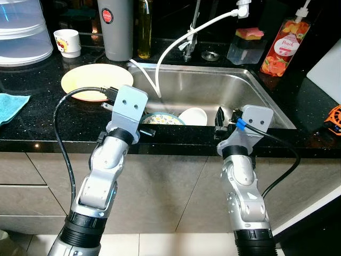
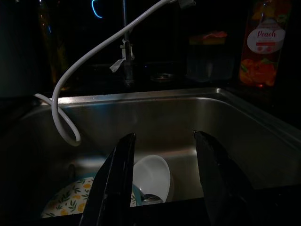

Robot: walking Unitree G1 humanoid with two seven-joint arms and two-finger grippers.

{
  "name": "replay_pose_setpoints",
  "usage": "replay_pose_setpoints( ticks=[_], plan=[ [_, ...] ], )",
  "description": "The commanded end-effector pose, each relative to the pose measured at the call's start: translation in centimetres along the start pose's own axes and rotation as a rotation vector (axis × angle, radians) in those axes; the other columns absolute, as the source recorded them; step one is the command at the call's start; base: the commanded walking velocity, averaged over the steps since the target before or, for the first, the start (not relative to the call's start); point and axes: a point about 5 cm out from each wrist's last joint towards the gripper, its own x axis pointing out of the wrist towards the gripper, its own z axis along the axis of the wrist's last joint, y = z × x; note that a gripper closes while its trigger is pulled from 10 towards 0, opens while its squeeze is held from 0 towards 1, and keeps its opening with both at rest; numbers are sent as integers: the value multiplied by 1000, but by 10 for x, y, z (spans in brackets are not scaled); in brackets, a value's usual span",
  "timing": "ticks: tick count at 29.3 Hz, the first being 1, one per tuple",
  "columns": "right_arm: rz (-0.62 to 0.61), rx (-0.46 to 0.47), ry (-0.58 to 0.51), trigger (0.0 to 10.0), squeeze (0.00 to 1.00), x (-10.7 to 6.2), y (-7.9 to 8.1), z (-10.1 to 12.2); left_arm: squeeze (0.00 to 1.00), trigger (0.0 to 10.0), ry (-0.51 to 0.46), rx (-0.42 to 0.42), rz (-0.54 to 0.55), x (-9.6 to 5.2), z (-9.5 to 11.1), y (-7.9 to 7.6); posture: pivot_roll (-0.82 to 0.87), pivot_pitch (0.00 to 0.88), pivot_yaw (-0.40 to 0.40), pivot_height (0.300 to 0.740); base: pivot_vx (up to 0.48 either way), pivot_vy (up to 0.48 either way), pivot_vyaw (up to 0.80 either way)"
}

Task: Kitchen organization

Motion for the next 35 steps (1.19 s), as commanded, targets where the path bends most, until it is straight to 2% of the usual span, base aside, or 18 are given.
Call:
replay_pose_setpoints(
  ticks=[1,3,6,9,15,19,21,24,27,28,31,35],
  plan=[
    [-9,-3,18,10000,0,-2,-1,-4,0,10000,11,17,-7,-1,-1,-1,221,2,-38,740,0,0,0],
    [-10,-2,18,10000,0,-2,-1,-4,0,10000,28,32,5,0,-2,0,222,2,-38,740,0,0,0],
    [-11,-2,17,10000,0,-2,-1,-3,0,10000,113,111,64,2,-12,8,223,3,-37,740,0,0,0],
    [-12,-1,14,10000,0,-1,-1,-2,0,10000,142,141,86,4,-14,12,226,4,-37,740,0,0,0],
    [-20,1,-2,10000,0,3,-3,2,0,10000,147,232,95,18,5,17,237,2,-32,740,0,0,0],
    [-24,7,-12,10000,0,4,-2,4,0,10000,180,319,49,35,19,27,245,0,-26,740,0,0,0],
    [-26,11,-18,10000,0,5,-2,5,0,10000,242,396,23,46,19,43,251,0,-21,740,0,0,0],
    [-27,13,-19,10000,0,5,-2,6,0,10000,256,418,13,48,19,48,251,0,-21,740,0,0,0],
    [-29,15,-25,10000,0,6,-2,7,0,10000,355,531,-63,56,7,69,255,0,-18,740,0,0,0],
    [-29,15,-25,10000,0,6,-2,7,0,10000,355,531,-63,56,7,69,255,0,-18,740,0,0,0],
    [-31,15,-32,10000,0,7,-3,9,0,10000,436,571,-123,58,3,80,253,0,-18,740,0,0,0],
    [-34,16,-37,10000,0,8,-4,10,0,10000,460,598,-142,60,4,87,254,0,-19,740,0,0,0]
  ],
)
